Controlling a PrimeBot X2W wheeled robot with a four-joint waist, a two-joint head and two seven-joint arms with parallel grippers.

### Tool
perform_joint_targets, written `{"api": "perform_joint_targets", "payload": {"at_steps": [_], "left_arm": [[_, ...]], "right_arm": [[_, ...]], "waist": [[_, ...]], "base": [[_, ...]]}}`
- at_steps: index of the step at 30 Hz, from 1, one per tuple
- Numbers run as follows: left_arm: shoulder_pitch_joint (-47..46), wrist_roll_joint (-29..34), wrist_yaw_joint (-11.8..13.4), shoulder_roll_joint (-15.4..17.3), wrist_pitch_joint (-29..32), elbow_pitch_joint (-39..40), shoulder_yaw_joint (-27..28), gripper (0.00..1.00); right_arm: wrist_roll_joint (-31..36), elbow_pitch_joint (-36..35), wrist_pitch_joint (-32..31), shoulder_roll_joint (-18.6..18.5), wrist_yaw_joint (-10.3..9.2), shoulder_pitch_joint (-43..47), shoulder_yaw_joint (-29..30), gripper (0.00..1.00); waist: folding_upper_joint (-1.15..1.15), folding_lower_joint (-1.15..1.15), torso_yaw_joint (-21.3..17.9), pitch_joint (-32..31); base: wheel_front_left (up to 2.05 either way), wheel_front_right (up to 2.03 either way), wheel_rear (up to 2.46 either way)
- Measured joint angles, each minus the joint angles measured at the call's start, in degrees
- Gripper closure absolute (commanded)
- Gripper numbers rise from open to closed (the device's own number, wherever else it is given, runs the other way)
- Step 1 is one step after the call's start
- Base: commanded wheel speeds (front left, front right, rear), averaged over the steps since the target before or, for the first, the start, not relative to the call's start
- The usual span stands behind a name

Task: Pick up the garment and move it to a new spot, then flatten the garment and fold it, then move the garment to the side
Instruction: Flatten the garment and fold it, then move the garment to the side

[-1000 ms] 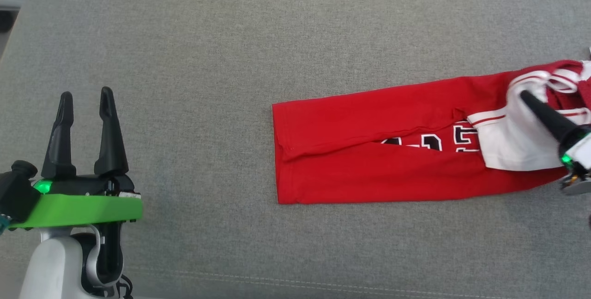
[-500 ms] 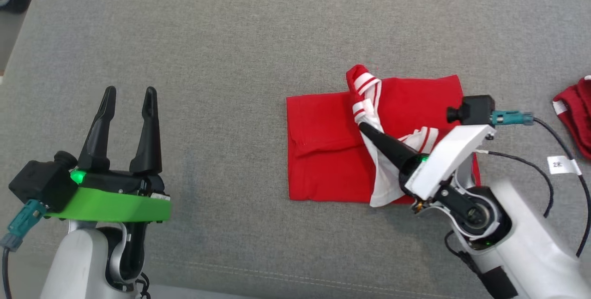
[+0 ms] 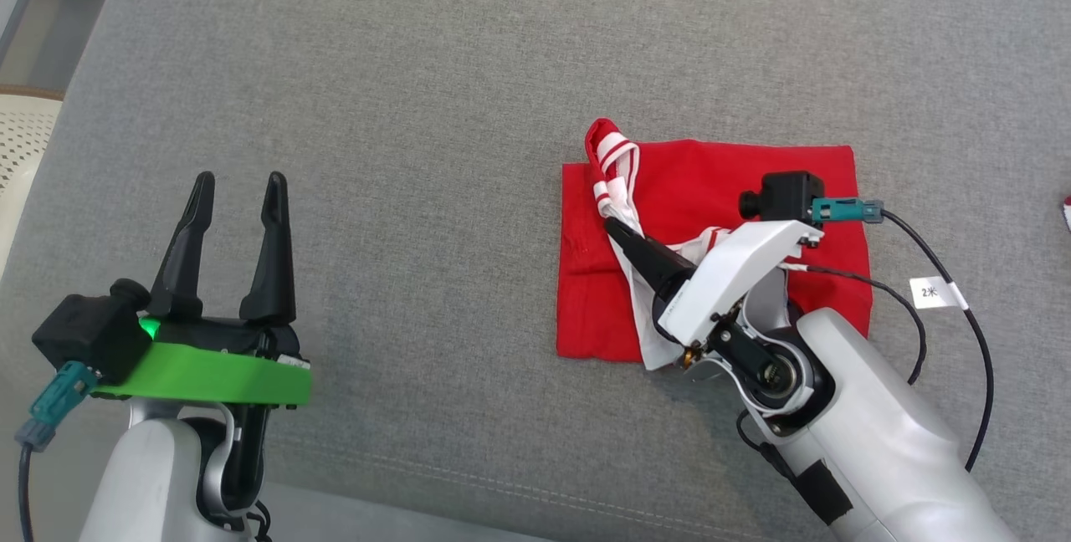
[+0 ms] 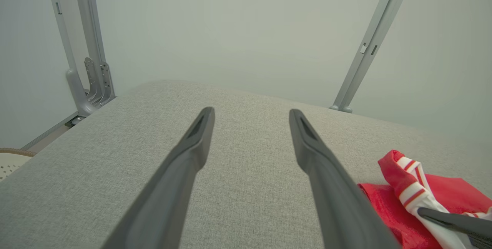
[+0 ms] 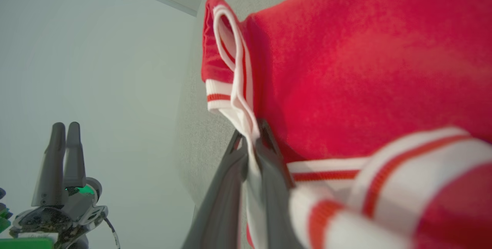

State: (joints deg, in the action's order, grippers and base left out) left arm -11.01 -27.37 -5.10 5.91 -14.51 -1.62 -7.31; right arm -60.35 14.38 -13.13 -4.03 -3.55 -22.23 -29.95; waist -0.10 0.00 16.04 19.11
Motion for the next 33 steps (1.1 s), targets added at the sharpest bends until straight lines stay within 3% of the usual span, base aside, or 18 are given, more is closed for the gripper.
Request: {"api": "perform_joint_targets", "payload": {"at_steps": [1,3,4,12,18,21,27,29,33], "left_arm": [[0.00,0.00,-0.01,-0.04,0.00,-0.04,0.09,0.00],[0.03,0.00,-0.01,-0.07,0.00,-0.05,0.30,0.00],[0.05,0.00,-0.01,-0.07,0.00,-0.12,0.56,0.00],[1.00,0.02,0.02,0.04,0.00,-1.26,3.76,0.00],[1.65,0.44,0.02,0.08,0.00,-1.45,5.12,0.00],[1.76,0.46,0.02,0.05,0.00,-1.55,5.17,0.00],[2.01,0.55,-0.33,-0.15,0.00,-1.72,3.98,0.00],[2.01,0.86,-0.44,-0.49,0.00,-1.74,3.49,0.00],[2.01,0.94,-0.46,-0.86,0.00,-1.76,3.23,0.00]], "right_arm": [[0.29,0.59,0.01,-0.07,0.01,-0.29,-0.35,0.80],[0.44,1.26,0.09,-0.08,0.01,-0.65,-0.70,0.11],[0.46,1.79,0.36,-0.08,0.07,-1.02,-1.10,0.00],[0.81,2.32,1.88,0.30,2.99,-3.75,-4.44,0.00],[0.13,-2.80,5.05,0.19,4.74,-4.35,-1.91,0.00],[0.54,-4.90,6.92,-1.56,4.60,-4.25,0.69,0.00],[3.77,-2.67,9.15,-12.35,1.11,-0.57,7.13,0.00],[3.98,-1.46,9.12,-14.17,0.83,1.34,7.47,0.00],[3.41,-0.01,8.26,-14.33,0.65,3.93,7.08,0.00]], "waist": [[0.00,0.00,0.19,-0.01],[0.00,0.00,0.32,-0.02],[0.00,0.00,0.38,-0.04],[0.00,0.00,-1.09,-0.20],[0.00,0.00,-3.32,-0.73],[0.00,0.00,-4.38,-1.23],[0.00,0.00,-6.15,-2.21],[0.00,0.00,-6.45,-2.38],[0.00,0.00,-6.67,-2.33]], "base": [[0.00,0.00,0.00],[0.00,0.00,0.00],[0.00,0.00,0.00],[0.00,0.00,0.00],[0.00,0.00,0.00],[0.00,0.00,0.00],[0.00,0.00,0.00],[0.00,0.00,0.00],[0.00,0.00,0.00]]}}
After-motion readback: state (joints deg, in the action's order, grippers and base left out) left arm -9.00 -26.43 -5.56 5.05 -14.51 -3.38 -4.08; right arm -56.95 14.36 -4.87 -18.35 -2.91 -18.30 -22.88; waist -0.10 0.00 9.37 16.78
